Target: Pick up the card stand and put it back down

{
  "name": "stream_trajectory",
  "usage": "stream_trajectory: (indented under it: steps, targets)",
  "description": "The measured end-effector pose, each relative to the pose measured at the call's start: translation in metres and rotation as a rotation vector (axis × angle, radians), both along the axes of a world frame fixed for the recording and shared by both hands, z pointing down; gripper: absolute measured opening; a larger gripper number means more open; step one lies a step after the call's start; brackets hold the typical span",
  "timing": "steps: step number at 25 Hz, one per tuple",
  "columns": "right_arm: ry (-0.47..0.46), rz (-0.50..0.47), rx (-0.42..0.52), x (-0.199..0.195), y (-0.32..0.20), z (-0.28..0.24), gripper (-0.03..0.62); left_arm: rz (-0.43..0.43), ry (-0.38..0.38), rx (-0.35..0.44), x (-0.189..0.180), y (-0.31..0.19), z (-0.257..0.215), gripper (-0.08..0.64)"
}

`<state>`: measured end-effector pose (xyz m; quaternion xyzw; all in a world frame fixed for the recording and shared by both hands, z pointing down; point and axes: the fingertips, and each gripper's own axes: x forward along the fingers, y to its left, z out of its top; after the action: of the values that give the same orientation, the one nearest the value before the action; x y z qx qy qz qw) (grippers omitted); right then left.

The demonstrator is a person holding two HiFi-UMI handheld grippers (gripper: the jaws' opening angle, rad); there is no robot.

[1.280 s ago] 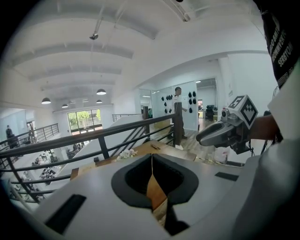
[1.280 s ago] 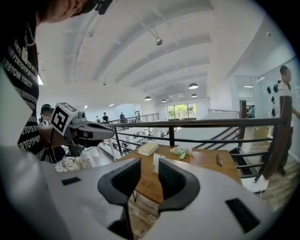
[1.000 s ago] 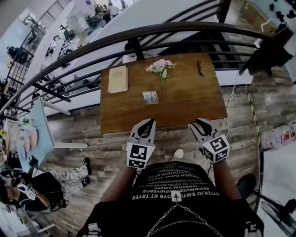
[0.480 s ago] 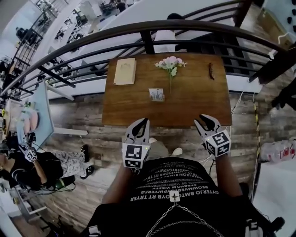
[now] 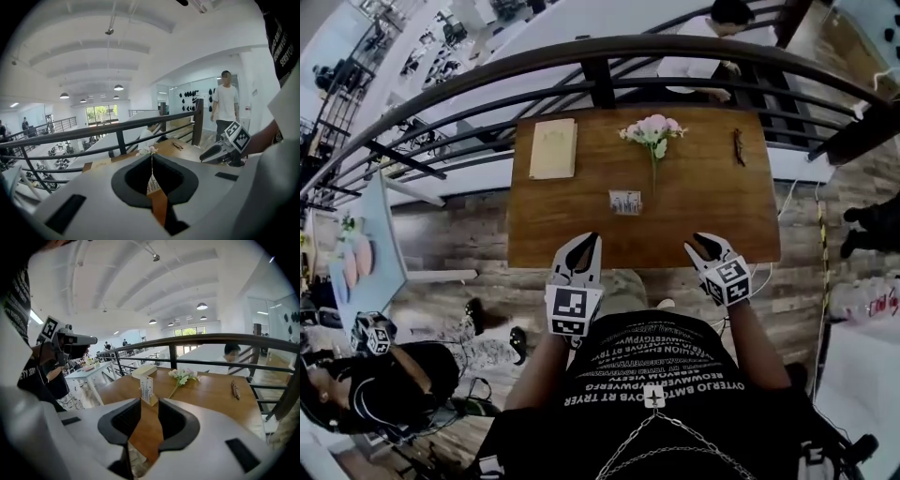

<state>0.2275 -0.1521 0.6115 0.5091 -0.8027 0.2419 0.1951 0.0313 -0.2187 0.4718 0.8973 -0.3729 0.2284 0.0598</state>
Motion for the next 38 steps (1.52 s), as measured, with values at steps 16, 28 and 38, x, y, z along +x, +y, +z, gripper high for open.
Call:
stream_trajectory:
  steps: [16,28,38]
  targets:
    - [-0.033,-0.035,-0.153,-0.035,-0.086,0.094,0.124,0.054,0.036,-0.028,-0.006,-0.116,0.018,0.029]
    - [-0.065,-0.146,-0.177,-0.075,-0.142,0.155,0.176,0.006,-0.042,-0.126,-0.033,-0.146,0.068,0.029]
    - [-0.017,-0.208,-0.092,-0.09,-0.154,0.162,0.172,-0.015,-0.071,-0.177,-0.044,-0.127,0.089,0.029]
